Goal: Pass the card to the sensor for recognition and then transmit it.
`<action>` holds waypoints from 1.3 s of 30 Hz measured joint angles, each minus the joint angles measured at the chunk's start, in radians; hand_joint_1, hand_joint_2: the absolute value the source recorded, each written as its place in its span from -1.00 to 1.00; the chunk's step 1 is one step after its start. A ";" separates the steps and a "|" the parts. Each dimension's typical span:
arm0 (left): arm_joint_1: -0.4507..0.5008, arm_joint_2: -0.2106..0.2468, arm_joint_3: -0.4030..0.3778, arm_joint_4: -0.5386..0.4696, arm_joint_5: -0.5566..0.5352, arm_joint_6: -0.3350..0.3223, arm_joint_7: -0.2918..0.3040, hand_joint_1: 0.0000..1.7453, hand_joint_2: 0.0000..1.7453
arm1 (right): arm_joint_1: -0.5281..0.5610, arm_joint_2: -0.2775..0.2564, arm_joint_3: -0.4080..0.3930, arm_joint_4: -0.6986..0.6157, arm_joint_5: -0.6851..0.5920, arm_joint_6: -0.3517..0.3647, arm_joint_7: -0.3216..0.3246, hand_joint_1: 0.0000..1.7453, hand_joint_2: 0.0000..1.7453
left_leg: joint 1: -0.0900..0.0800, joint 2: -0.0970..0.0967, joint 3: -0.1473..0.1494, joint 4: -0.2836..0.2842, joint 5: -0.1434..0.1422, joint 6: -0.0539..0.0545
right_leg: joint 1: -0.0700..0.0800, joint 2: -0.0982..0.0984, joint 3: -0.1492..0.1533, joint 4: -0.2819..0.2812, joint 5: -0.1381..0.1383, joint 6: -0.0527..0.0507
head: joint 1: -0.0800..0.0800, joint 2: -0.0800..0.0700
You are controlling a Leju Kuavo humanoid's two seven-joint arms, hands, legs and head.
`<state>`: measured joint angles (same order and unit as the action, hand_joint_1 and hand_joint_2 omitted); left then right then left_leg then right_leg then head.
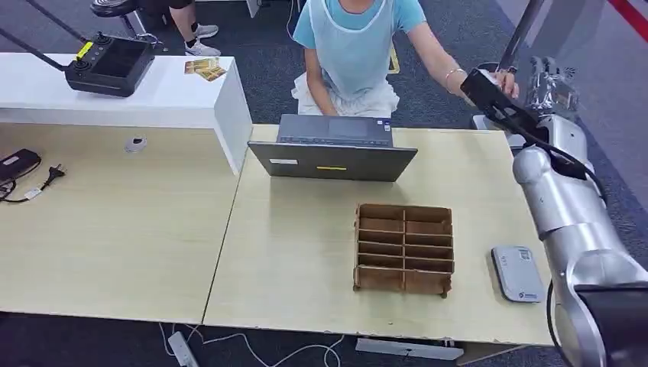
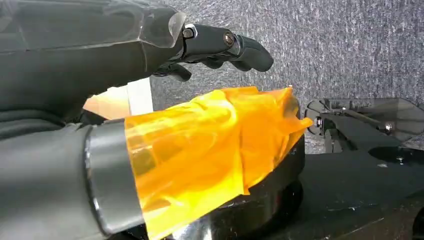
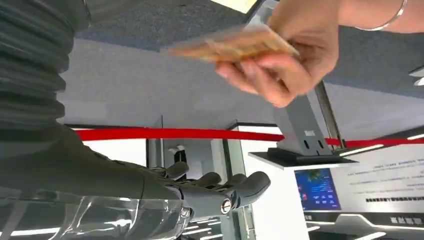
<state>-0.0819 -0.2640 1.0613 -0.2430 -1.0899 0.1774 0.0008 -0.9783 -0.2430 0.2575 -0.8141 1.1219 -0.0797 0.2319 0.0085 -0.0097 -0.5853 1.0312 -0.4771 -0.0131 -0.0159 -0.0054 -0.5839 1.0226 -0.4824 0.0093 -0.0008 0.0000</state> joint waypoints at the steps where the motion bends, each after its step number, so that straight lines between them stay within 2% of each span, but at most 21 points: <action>1: 0.000 0.000 0.000 0.000 -0.001 0.001 0.000 -1.00 -1.00 | 0.000 0.000 0.000 0.000 0.000 -0.002 0.000 -1.00 1.00 | 0.000 0.000 0.000 0.000 0.000 0.000 | 0.000 0.000 0.000 0.000 0.000 0.000 | 0.000 0.000; 4: 0.000 0.000 0.000 0.000 -0.002 0.003 0.001 -1.00 -1.00 | 0.000 0.000 0.000 0.000 0.002 -0.008 0.000 -1.00 1.00 | 0.000 0.000 0.000 0.000 0.000 0.000 | 0.000 0.000 0.000 0.000 0.000 0.000 | 0.000 0.000; 7: 0.000 0.000 0.000 0.000 -0.003 0.003 0.001 -1.00 -1.00 | 0.000 0.000 0.000 0.000 0.002 -0.009 0.000 -0.90 1.00 | 0.000 0.000 0.000 0.000 0.000 0.000 | 0.000 0.000 0.000 0.000 0.000 0.000 | 0.000 0.000; 8: 0.000 0.000 0.000 0.000 -0.004 0.003 0.002 -1.00 -1.00 | 0.000 0.000 0.000 0.000 0.002 -0.010 0.000 0.72 1.00 | 0.000 0.000 0.000 0.000 0.000 0.000 | 0.000 0.000 0.000 0.000 0.000 0.000 | 0.000 0.000; 9: 0.000 0.000 0.000 0.000 -0.004 0.003 0.002 -1.00 -1.00 | 0.000 0.000 0.000 0.001 0.002 -0.010 0.000 0.98 1.00 | 0.000 0.000 0.000 0.000 0.000 0.000 | 0.000 0.000 0.000 0.000 0.000 0.000 | 0.000 0.000; 39: 0.000 0.000 0.000 0.000 -0.004 0.004 0.000 -1.00 -1.00 | 0.000 0.000 -0.024 0.001 0.000 -0.014 -0.003 1.00 1.00 | 0.000 0.000 0.000 0.000 0.000 0.000 | 0.000 0.000 0.000 0.000 0.000 0.000 | 0.000 0.000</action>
<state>-0.0819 -0.2640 1.0613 -0.2430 -1.0937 0.1812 0.0011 -0.9782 -0.2430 0.2335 -0.8129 1.1215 -0.0942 0.2285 0.0084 -0.0096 -0.5852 1.0314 -0.4772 -0.0131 -0.0159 -0.0054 -0.5840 1.0224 -0.4825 0.0093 -0.0004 0.0000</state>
